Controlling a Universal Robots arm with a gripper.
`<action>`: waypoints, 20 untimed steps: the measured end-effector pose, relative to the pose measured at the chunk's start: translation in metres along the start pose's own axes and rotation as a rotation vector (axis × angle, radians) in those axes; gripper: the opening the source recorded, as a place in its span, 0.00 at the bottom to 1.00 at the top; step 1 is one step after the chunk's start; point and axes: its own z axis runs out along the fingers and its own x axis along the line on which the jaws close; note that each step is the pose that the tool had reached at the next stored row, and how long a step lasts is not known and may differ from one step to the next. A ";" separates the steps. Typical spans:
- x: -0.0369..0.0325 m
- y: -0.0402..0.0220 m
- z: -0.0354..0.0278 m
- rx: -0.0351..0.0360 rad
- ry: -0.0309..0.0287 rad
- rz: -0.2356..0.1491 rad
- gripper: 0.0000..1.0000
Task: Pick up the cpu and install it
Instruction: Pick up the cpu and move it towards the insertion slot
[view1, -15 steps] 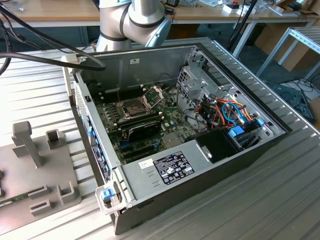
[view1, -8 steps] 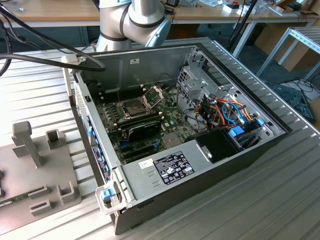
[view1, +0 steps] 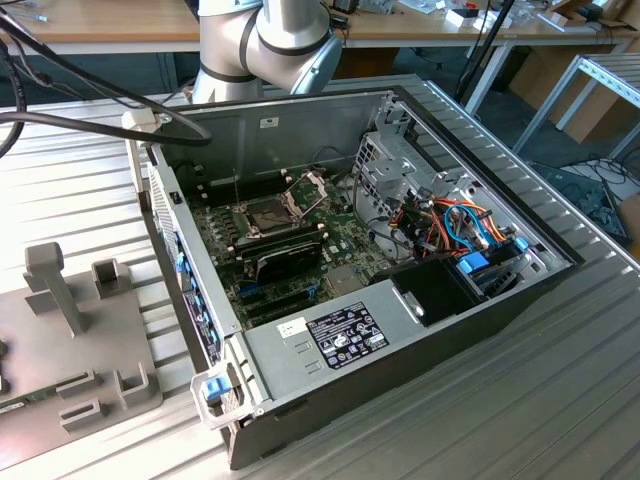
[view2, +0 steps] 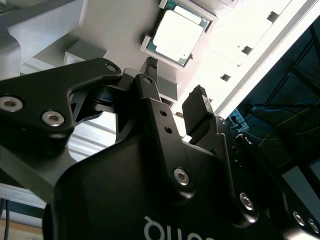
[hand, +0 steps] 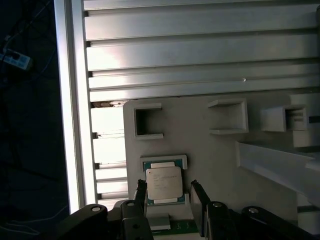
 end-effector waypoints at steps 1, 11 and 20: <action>0.0000 0.0000 0.0002 0.0000 0.0000 0.000 0.48; 0.0000 -0.0001 0.0027 0.0001 -0.0001 0.000 0.48; 0.0001 -0.0002 0.0051 0.0010 -0.0002 0.000 0.48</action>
